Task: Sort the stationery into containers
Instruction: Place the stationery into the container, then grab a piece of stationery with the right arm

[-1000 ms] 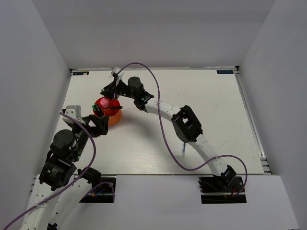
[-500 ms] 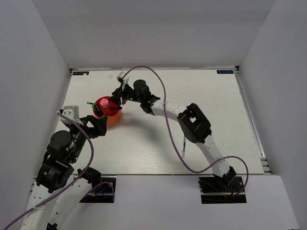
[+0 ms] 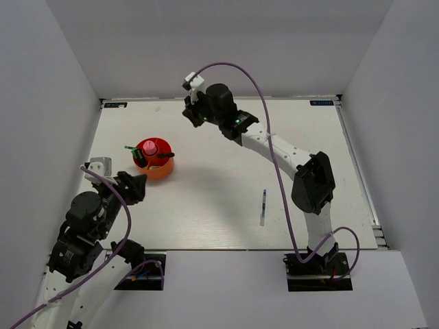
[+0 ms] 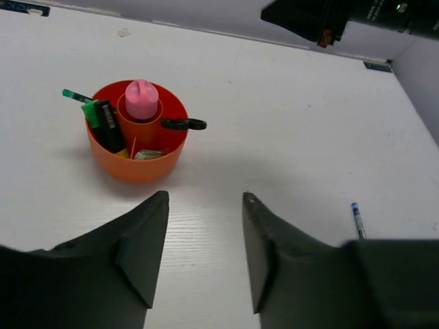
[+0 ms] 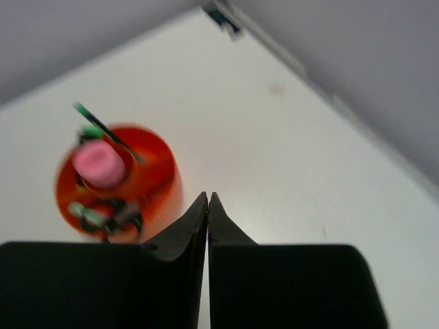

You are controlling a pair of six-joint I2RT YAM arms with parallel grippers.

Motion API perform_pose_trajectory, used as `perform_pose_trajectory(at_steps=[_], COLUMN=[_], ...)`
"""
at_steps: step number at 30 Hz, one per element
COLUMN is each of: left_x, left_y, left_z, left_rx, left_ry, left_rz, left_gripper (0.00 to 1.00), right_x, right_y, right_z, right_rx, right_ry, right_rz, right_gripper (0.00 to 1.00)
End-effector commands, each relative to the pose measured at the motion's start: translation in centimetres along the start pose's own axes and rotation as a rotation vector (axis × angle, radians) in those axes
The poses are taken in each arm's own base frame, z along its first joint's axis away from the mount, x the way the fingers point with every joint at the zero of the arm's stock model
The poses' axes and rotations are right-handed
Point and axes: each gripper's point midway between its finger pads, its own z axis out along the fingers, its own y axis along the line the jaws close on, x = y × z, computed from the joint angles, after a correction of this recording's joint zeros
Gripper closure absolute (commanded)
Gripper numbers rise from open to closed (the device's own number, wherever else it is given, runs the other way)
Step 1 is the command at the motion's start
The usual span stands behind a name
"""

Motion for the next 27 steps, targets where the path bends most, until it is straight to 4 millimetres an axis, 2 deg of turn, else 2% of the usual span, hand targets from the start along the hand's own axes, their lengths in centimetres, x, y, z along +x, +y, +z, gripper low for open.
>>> perform_pose_trajectory(at_steps=[1, 3, 4, 5, 6, 7, 8, 9, 10, 11, 12, 13, 14, 17, 18, 19, 23, 27], left_x=[1.5, 2.6, 3.1, 3.5, 4.3, 5.0, 5.6, 6.8, 7.4, 8.0, 9.1, 9.5, 10.0, 11.4, 11.3, 11.6, 11.5, 11.5], left_y=[0.9, 1.4, 1.7, 1.8, 2.1, 2.2, 2.4, 2.8, 3.0, 3.1, 3.4, 3.6, 3.8, 4.5, 4.4, 4.5, 4.6, 4.8], left_z=[-0.3, -0.1, 0.1, 0.2, 0.5, 0.7, 1.0, 1.3, 1.4, 1.6, 2.0, 2.0, 2.1, 2.5, 2.5, 2.5, 2.5, 2.2], left_rx=[-0.035, -0.052, -0.064, -0.071, -0.080, -0.085, -0.092, -0.101, -0.108, -0.112, -0.118, -0.122, -0.128, -0.142, -0.134, -0.136, -0.139, -0.141], left_ry=[0.057, 0.092, 0.106, 0.125, 0.147, 0.169, 0.192, 0.223, 0.239, 0.261, 0.288, 0.295, 0.309, 0.326, 0.313, 0.317, 0.307, 0.300], left_rz=[0.025, 0.044, 0.054, 0.068, 0.077, 0.085, 0.100, 0.109, 0.116, 0.128, 0.140, 0.149, 0.157, 0.178, 0.177, 0.179, 0.185, 0.186], left_gripper=[0.50, 0.79, 0.97, 0.99, 0.99, 0.96, 0.68, 0.48, 0.19, 0.13, 0.10, 0.08, 0.07, 0.07, 0.07, 0.07, 0.05, 0.02], right_x=[7.1, 9.8, 12.0, 12.9, 15.3, 14.5, 18.1, 18.7, 18.2, 19.7, 20.9, 20.8, 22.1, 24.0, 24.8, 25.0, 27.2, 28.6], right_y=[-4.1, -5.5, -4.7, -4.7, -5.2, -5.0, -4.6, -4.8, -5.1, -5.0, -5.2, -5.5, -5.0, -4.4, -4.5, -3.7, -2.8, -2.2], right_z=[-5.4, -8.5, -11.0, -12.3, -14.0, -15.8, -17.9, -18.9, -20.2, -21.6, -22.8, -23.7, -25.0, -27.2, -28.0, -28.0, -29.2, -29.2], right_rx=[0.156, 0.229, 0.211, 0.234, 0.262, 0.270, 0.269, 0.287, 0.303, 0.310, 0.326, 0.345, 0.348, 0.355, 0.371, 0.337, 0.349, 0.368], right_ry=[0.383, 0.520, 0.647, 0.686, 0.756, 0.758, 0.859, 0.878, 0.875, 0.927, 0.969, 0.974, 1.029, 1.105, 1.130, 1.137, 1.231, 1.278], right_rz=[0.061, 0.132, 0.168, 0.219, 0.256, 0.267, 0.283, 0.288, 0.292, 0.306, 0.325, 0.346, 0.373, 0.454, 0.478, 0.511, 0.605, 0.709], right_gripper=[1.00, 1.00, 1.00, 1.00, 1.00, 1.00, 0.88, 0.79, 0.72, 0.72, 0.72, 0.73, 0.75, 0.79, 0.79, 0.79, 0.79, 0.80])
